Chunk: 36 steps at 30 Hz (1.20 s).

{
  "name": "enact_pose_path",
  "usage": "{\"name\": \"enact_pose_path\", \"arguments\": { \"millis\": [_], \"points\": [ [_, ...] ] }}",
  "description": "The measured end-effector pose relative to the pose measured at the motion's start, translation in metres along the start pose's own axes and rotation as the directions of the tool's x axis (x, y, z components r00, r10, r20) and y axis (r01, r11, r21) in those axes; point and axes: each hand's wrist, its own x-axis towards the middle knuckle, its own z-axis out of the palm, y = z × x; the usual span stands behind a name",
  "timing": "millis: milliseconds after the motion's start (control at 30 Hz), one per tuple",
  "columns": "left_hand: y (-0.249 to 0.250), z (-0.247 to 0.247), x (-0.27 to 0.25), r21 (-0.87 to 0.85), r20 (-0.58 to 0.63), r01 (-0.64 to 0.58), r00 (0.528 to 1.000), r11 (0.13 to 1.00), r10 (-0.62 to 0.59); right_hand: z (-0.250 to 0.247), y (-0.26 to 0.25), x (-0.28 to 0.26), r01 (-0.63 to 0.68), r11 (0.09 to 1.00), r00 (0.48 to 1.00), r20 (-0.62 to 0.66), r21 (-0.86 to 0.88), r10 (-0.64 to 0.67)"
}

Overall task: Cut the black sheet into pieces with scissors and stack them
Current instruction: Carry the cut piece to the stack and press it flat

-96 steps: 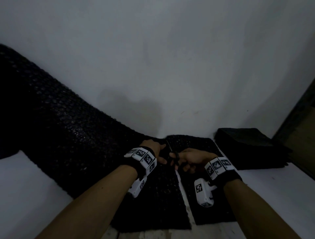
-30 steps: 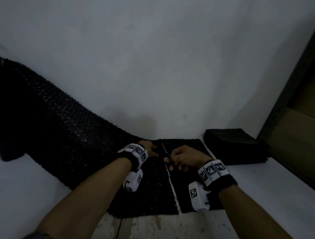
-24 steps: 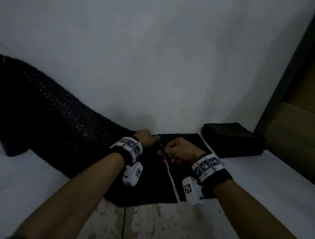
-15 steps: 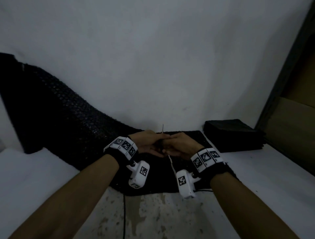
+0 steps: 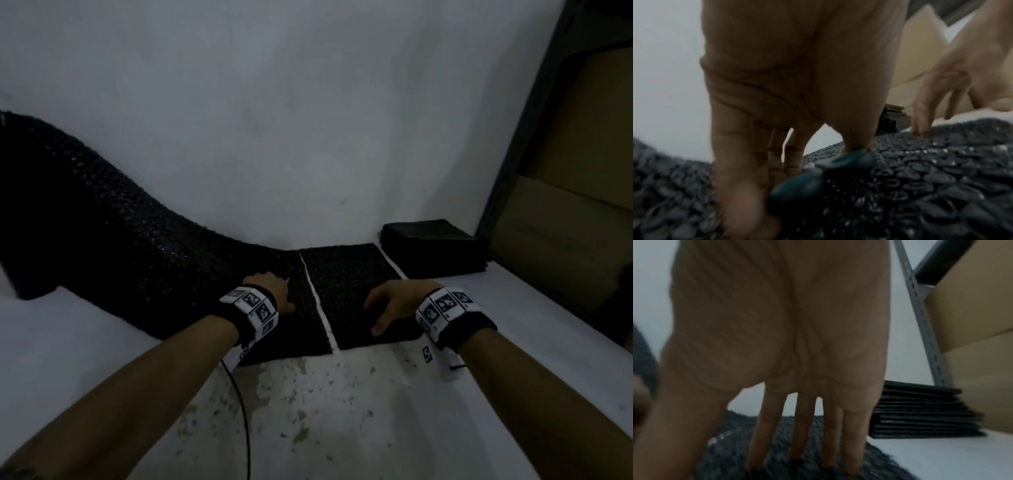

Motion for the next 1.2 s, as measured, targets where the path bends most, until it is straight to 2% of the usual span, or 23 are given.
{"name": "enact_pose_path", "arguments": {
  "millis": [133, 200, 233, 267, 300, 333, 400, 433, 567, 667, 767, 833, 900, 967, 1033, 1067, 1100, 1200],
  "points": [
    [0.013, -0.005, -0.011, 0.105, -0.005, 0.02, 1.0, 0.994, -0.019, 0.016, 0.012, -0.008, -0.044, 0.998, 0.999, 0.023, -0.035, 0.045],
    [0.018, -0.007, -0.016, 0.109, -0.11, -0.012, 0.994, 0.994, 0.024, 0.021, 0.015, -0.01, -0.043, 0.999, 0.999, 0.009, -0.033, 0.043],
    [0.022, -0.007, -0.018, 0.071, -0.192, -0.09, 0.976, 0.993, 0.102, 0.024, 0.015, -0.012, -0.047, 0.998, 0.999, -0.003, -0.043, 0.047],
    [0.028, -0.006, -0.018, 0.007, -0.245, -0.218, 0.946, 0.976, 0.213, 0.025, 0.015, -0.015, -0.049, 0.997, 0.999, -0.019, -0.052, 0.049],
    [0.036, -0.005, -0.019, -0.077, -0.249, -0.361, 0.91, 0.929, 0.332, 0.027, 0.014, -0.017, -0.05, 0.998, 0.998, -0.036, -0.047, 0.048],
    [0.045, -0.004, -0.022, -0.16, -0.209, -0.462, 0.88, 0.872, 0.427, 0.028, 0.014, -0.019, -0.046, 0.998, 0.998, -0.055, -0.031, 0.044],
    [0.063, 0.0, -0.025, -0.219, -0.114, -0.525, 0.851, 0.823, 0.512, 0.032, 0.014, -0.023, -0.021, 1.0, 0.995, -0.101, -0.004, 0.02],
    [0.07, 0.003, -0.026, -0.204, -0.104, -0.527, 0.85, 0.825, 0.517, 0.035, 0.016, -0.024, -0.01, 1.0, 0.992, -0.127, 0.005, 0.01],
    [0.077, 0.009, -0.025, -0.163, -0.196, -0.532, 0.843, 0.831, 0.501, 0.047, 0.026, -0.03, 0.045, 0.998, 0.967, -0.253, 0.044, -0.032],
    [0.075, 0.005, -0.021, -0.156, -0.188, -0.518, 0.852, 0.841, 0.489, 0.045, 0.03, -0.034, 0.04, 0.997, 0.969, -0.247, 0.068, -0.022],
    [0.069, -0.006, -0.018, -0.282, -0.185, -0.479, 0.877, 0.831, 0.443, 0.036, 0.037, -0.041, 0.011, 0.994, 0.986, -0.167, 0.113, 0.008],
    [0.059, -0.016, -0.016, -0.411, -0.186, -0.427, 0.904, 0.806, 0.384, 0.03, 0.046, -0.04, 0.029, 0.996, 0.98, -0.2, 0.079, -0.013],
    [0.046, -0.021, -0.009, -0.541, -0.161, -0.354, 0.934, 0.763, 0.32, 0.022, 0.055, -0.039, 0.08, 0.984, 0.957, -0.29, 0.158, -0.031],
    [0.038, -0.022, -0.003, -0.71, -0.13, -0.293, 0.948, 0.641, 0.29, 0.015, 0.061, -0.038, 0.13, 0.93, 0.928, -0.372, 0.343, 0.007],
    [0.032, -0.02, -0.003, -0.911, -0.061, -0.162, 0.962, 0.379, 0.264, 0.011, 0.062, -0.035, 0.178, 0.825, 0.907, -0.414, 0.537, 0.074],
    [0.03, -0.017, -0.003, -0.948, -0.046, -0.13, 0.96, 0.29, 0.278, 0.012, 0.062, -0.034, 0.195, 0.765, 0.9, -0.423, 0.613, 0.11],
    [0.027, -0.014, -0.003, -0.953, -0.061, -0.144, 0.953, 0.266, 0.296, 0.013, 0.059, -0.035, 0.211, 0.701, 0.897, -0.421, 0.681, 0.139],
    [0.022, -0.003, 0.002, -0.914, -0.127, -0.204, 0.965, 0.352, 0.231, 0.02, 0.055, -0.034, 0.256, 0.511, 0.888, -0.408, 0.82, 0.21]
  ]
}}
